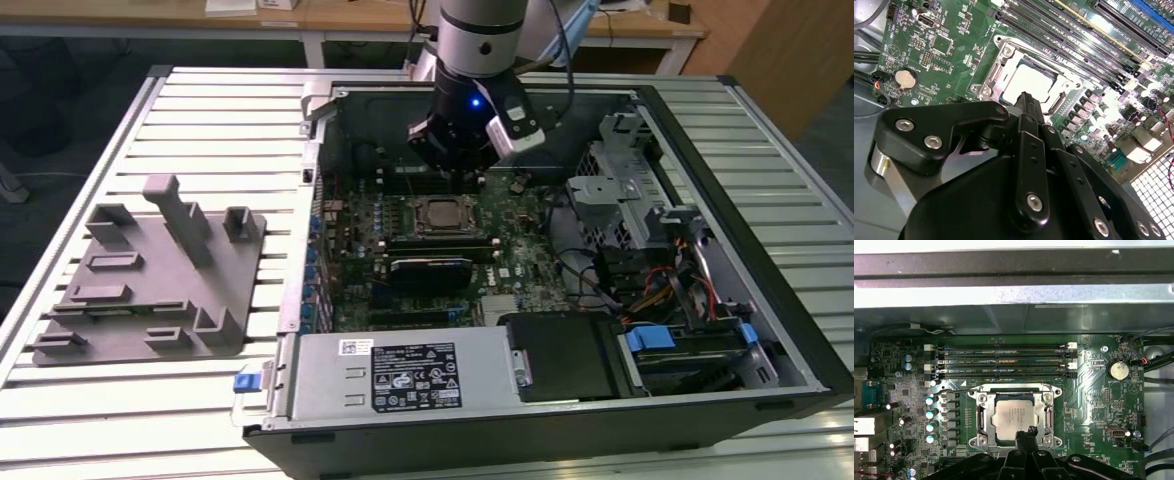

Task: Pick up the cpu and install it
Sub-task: 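Install the first cpu locking lever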

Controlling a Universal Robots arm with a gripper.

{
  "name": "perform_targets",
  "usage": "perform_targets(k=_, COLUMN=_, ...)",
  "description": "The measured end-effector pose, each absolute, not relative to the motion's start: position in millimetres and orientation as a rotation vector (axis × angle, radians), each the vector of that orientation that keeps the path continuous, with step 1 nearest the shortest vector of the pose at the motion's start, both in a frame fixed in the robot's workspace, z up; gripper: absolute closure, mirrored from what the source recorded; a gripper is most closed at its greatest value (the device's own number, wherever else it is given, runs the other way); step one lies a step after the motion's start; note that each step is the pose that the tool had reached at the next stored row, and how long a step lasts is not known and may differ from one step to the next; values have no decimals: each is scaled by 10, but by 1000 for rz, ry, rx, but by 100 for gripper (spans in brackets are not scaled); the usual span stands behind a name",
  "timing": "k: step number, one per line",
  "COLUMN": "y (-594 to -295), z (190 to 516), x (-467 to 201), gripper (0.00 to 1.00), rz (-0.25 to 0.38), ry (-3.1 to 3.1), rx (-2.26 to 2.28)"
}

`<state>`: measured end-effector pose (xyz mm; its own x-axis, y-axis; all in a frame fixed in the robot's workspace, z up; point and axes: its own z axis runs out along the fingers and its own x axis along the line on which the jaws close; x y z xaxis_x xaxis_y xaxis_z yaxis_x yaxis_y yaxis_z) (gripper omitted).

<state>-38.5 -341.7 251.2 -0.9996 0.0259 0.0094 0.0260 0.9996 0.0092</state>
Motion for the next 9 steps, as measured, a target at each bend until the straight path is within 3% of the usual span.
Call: perform_targets(k=9, y=-3417, z=2512, x=-515, gripper=89, rz=-15, ry=-3132, rx=-41)
